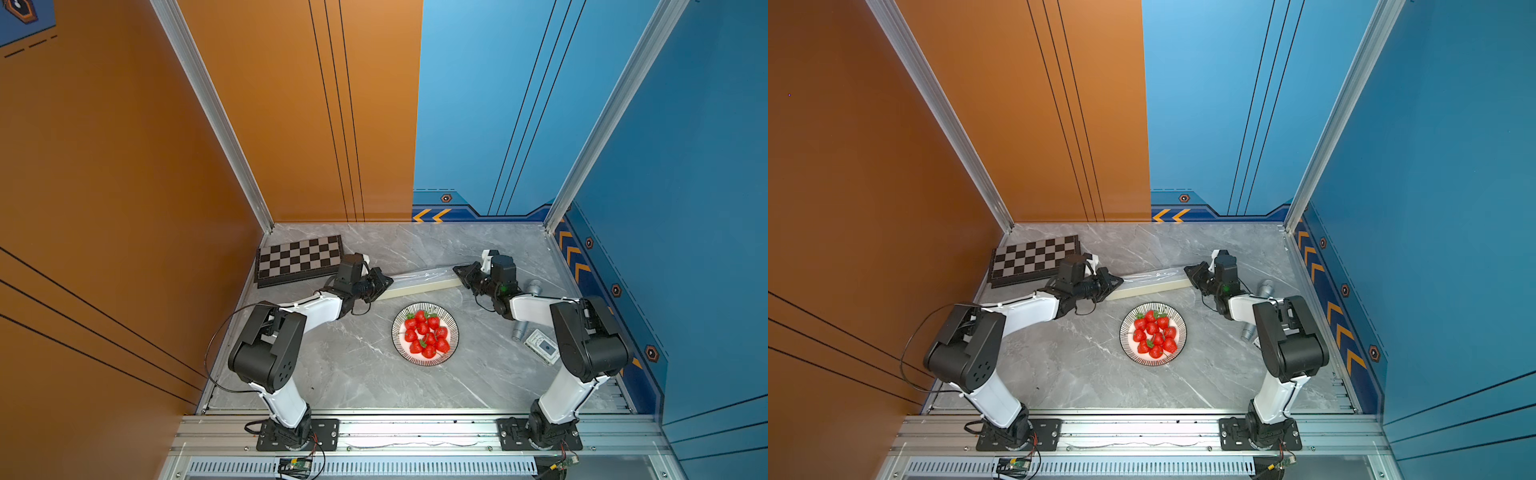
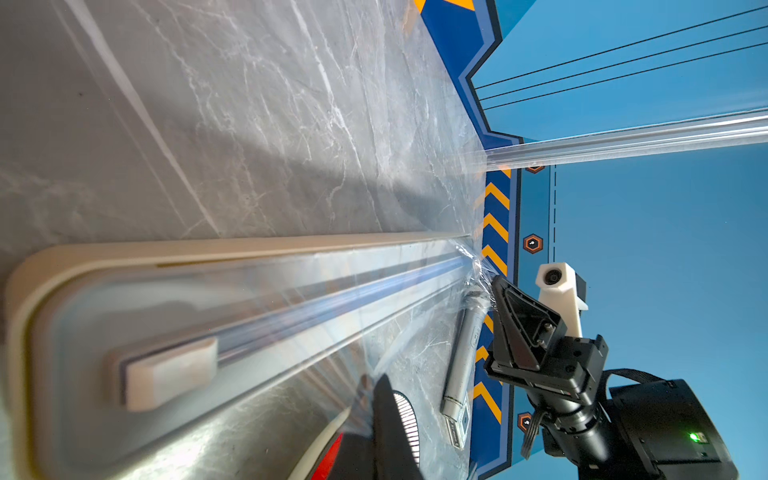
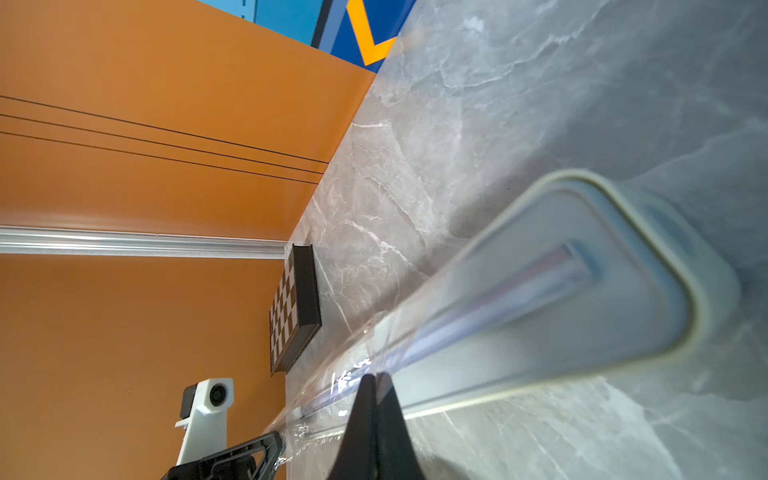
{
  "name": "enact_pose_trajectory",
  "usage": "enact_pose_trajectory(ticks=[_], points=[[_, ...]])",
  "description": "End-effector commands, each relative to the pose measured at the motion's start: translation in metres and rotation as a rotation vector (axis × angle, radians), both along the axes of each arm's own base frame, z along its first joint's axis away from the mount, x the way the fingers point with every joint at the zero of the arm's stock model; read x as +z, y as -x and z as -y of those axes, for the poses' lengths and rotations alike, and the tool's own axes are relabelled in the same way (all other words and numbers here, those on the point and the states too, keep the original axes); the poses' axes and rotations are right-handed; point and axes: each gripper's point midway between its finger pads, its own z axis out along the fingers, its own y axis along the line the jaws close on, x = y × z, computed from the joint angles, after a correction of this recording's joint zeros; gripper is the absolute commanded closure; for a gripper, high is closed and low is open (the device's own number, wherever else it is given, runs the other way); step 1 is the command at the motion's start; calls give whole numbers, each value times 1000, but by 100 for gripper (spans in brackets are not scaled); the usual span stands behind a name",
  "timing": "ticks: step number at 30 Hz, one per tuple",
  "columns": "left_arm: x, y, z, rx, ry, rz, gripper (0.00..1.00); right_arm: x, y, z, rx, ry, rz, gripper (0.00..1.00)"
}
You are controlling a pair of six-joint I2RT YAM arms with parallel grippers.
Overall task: Wrap the plate with plastic wrap
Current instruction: Pull the plastic wrap from the plastic wrap cutting box.
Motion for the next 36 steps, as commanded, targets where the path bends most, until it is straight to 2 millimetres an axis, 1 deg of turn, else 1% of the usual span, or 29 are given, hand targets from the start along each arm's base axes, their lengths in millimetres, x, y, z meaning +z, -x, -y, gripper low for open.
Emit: enact_pose_trajectory(ticks=[1,3,7,12,15,19,23,25,36], points=[[26,-2,2,-11,26,49,100,40,-5,3,-1,35,86,100],[35,-3,2,-13,30,59,100,50,-6,5,-5,32,101,100],[53,-1,1,-15,18,81,100,63,-7,7,-10,27,116,100],[74,1,-1,-16,25,109,100,74,-5,9,-13,24,129,100],[82,1,0,-18,33,117,100,85,-3,9,-10,15,146,100],[94,2,0,-18,39,135,100,94,0,8,-6,9,151,100],[97,6,-2,-15,25,134,100,104,2,9,-4,4,165,100],[113,3,-1,-16,30,164,100,110,3,9,-4,2,175,100],[144,0,-2,-18,19,215,100,138,6,9,2,-8,220,100]])
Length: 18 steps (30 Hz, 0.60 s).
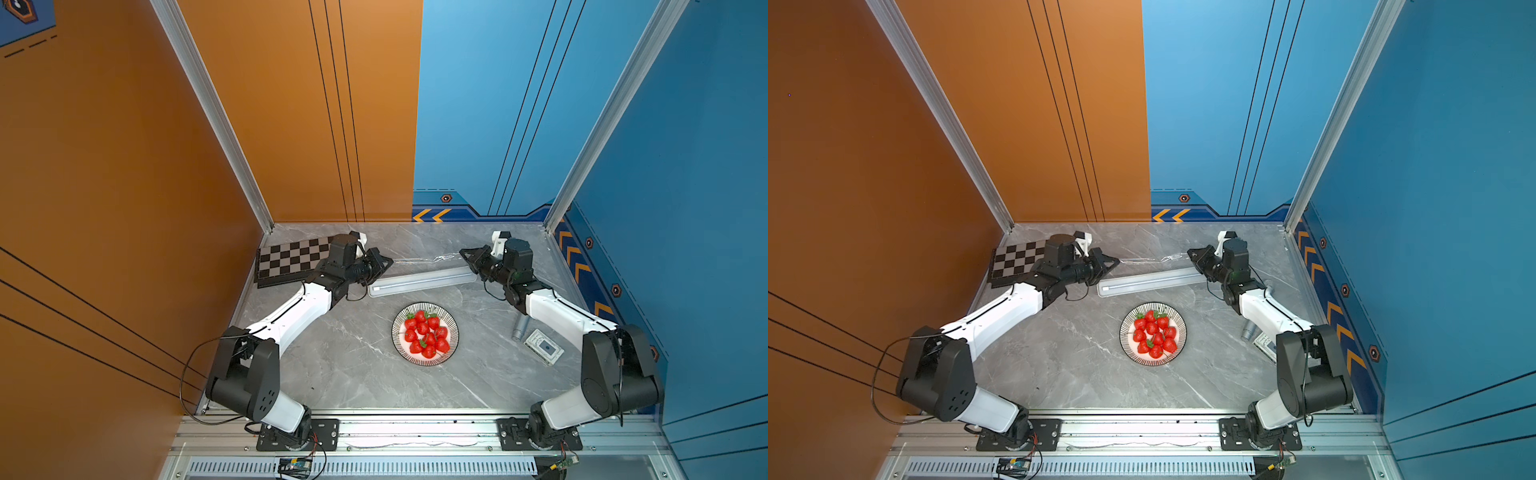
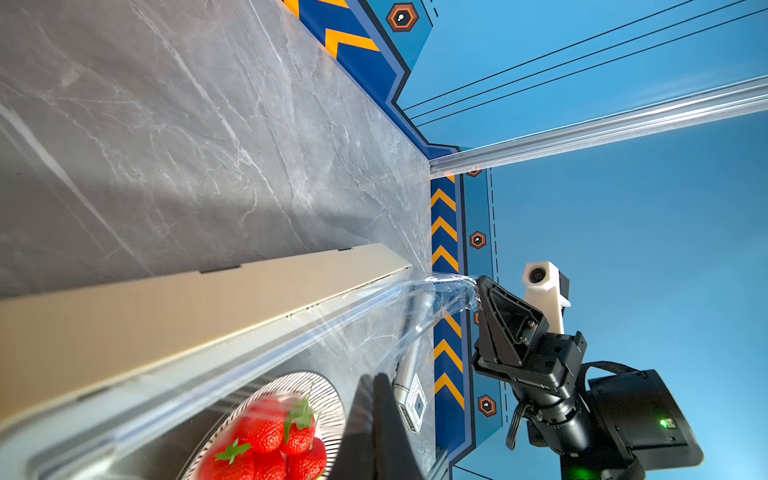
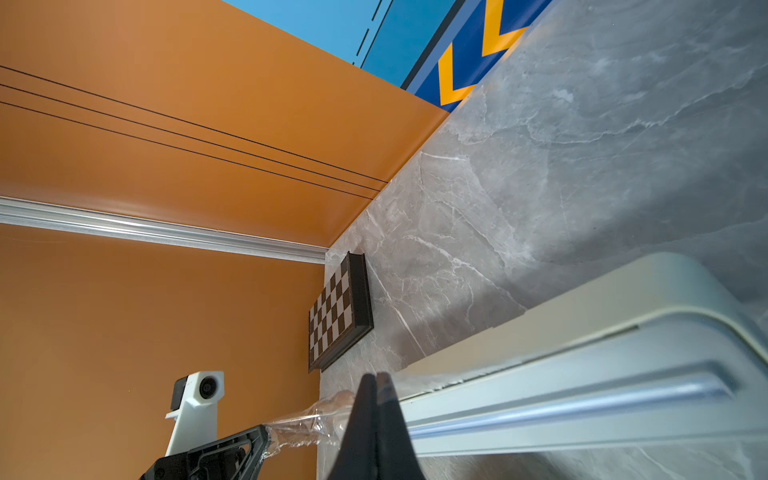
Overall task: Wrap the plate with plastic wrap
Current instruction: Pull the plastic wrap from the plastic wrap cutting box.
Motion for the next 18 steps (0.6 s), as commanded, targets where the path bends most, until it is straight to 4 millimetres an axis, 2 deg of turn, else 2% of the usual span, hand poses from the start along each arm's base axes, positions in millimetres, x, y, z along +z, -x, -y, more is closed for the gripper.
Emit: enact_pose_trajectory(ticks=[1,8,18], points=[[40,-4,-1,-2,7,107,100,47,-2,3,2,-8,120,100],[50,-7,0,-2,12,124,100,63,-2,1,13,-25,149,100],[50,-8,-2,10,12,121,100,65,0,0,10,-25,147,100]])
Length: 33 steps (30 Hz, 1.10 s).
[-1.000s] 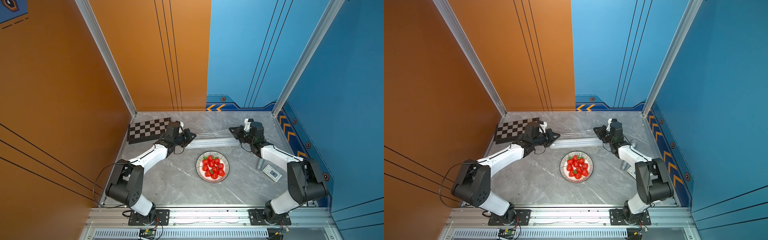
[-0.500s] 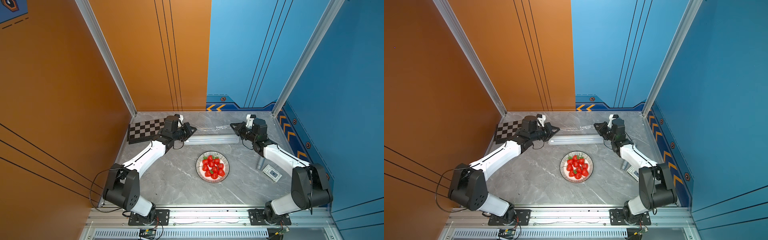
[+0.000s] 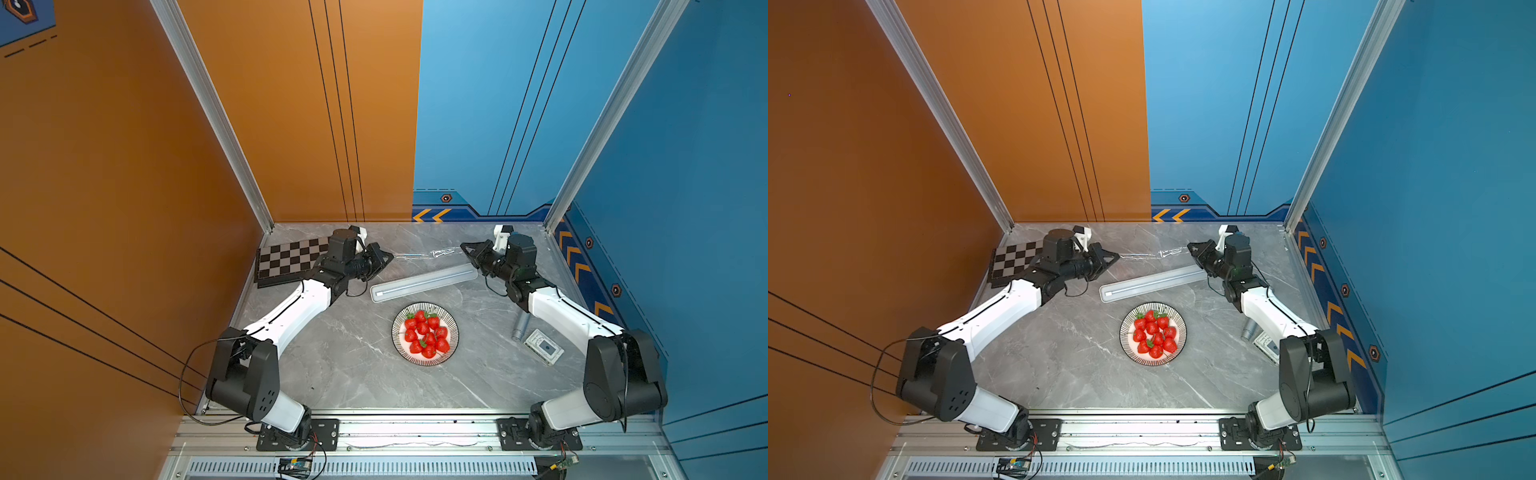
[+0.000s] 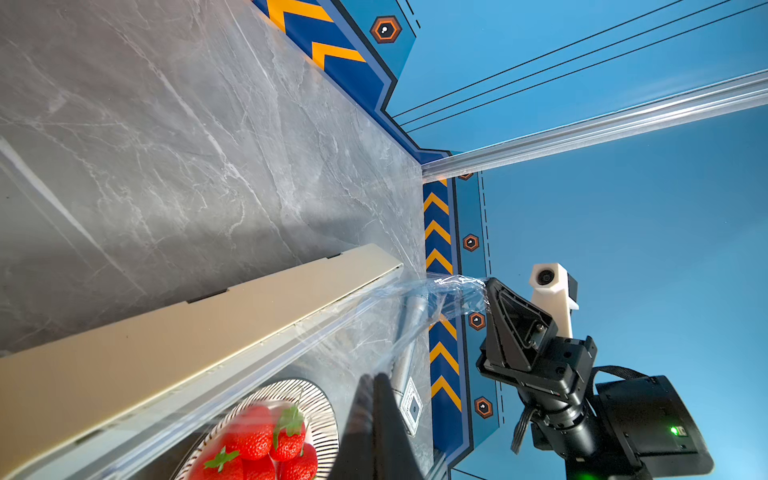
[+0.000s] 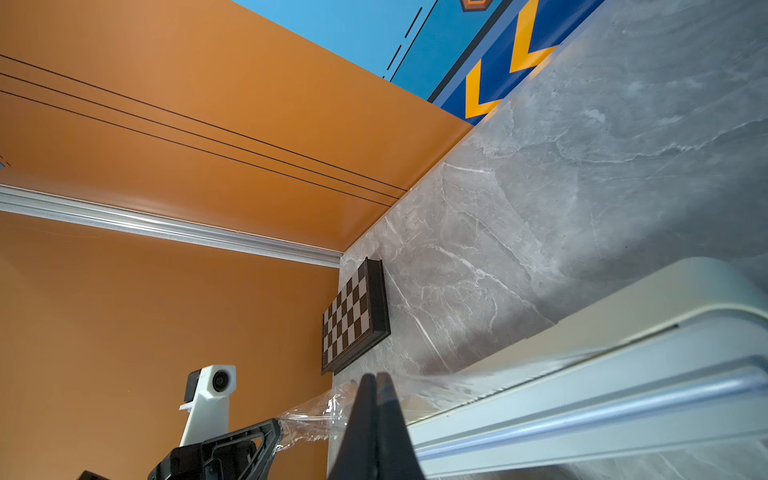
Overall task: Wrap the plate with plastic wrap
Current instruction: Pull the plastic wrap from the plastic wrap cutting box.
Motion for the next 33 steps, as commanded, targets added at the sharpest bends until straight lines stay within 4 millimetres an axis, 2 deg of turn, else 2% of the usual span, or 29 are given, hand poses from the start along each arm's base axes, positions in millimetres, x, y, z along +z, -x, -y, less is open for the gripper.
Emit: enact_pose_trajectory(ticks=[1,20,33], points=[[37,-5,-2,11,17,102,100,44,1,2,3,-16,112,100],[46,-3,-4,16,22,121,100,57,6,4,-2,-15,134,100],[66,-5,-5,18,19,158,100,76,9,2,3,-22,169,100]])
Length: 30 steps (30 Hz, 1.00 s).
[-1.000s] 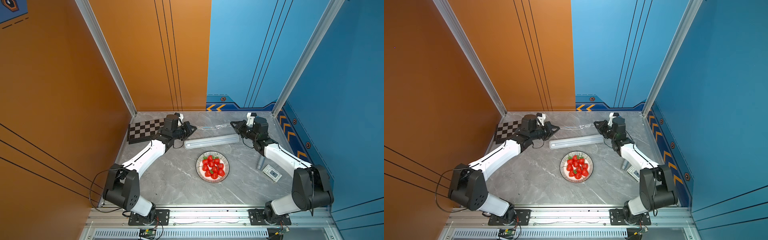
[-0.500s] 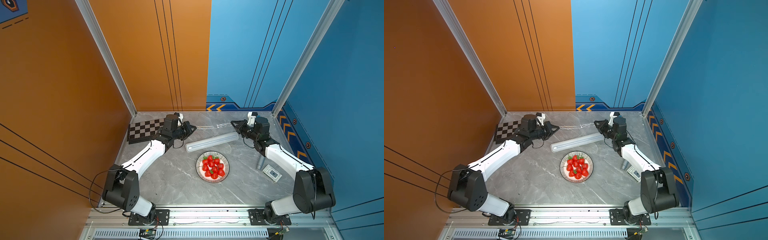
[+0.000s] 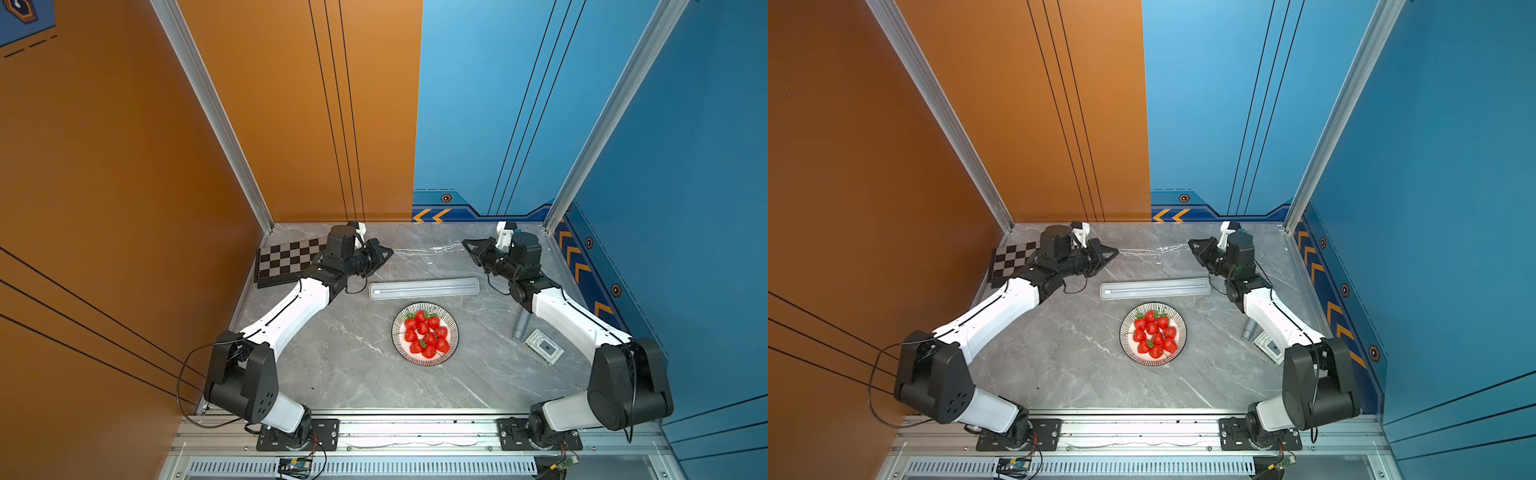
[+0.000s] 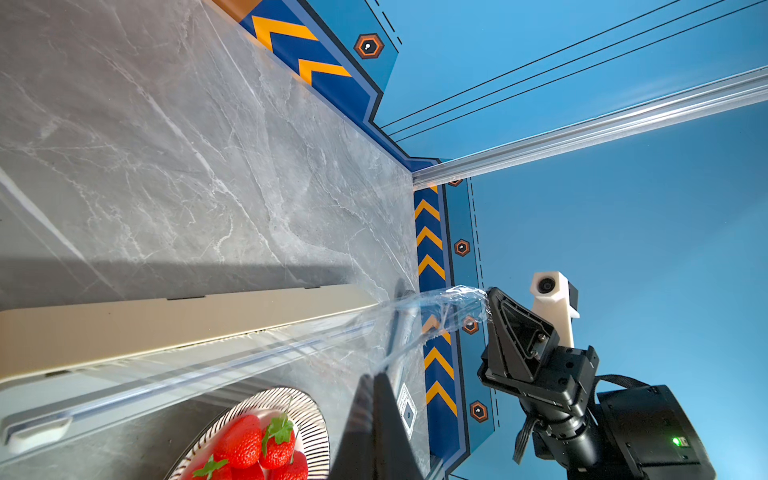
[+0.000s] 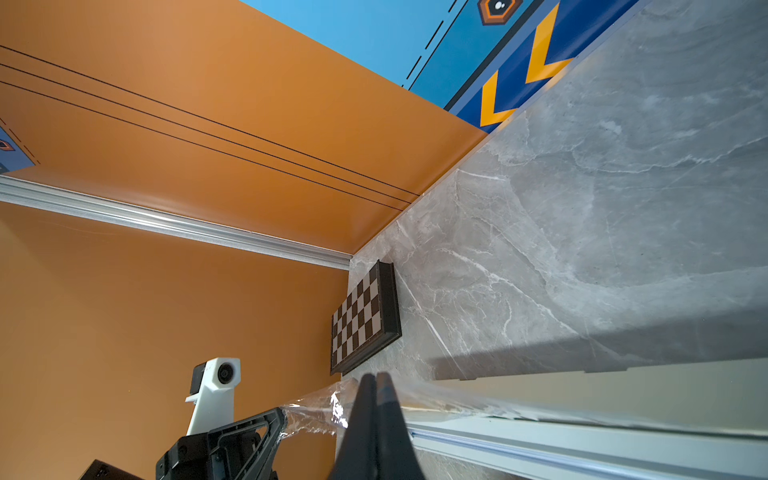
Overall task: Wrap the plate with plastic wrap
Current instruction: Pull the plastic wrap from the plastic wrap cutting box.
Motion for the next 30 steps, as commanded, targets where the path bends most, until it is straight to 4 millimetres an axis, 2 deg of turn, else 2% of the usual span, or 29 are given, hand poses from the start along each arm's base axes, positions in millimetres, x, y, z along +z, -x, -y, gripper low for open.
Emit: enact_pose_trajectory(ticks=[1,30], points=[[49,-2,-4,11,16,125,100,55,2,1,2,-16,138,100],[108,-7,-4,0,15,223,100,116,7,-3,12,-35,235,100]])
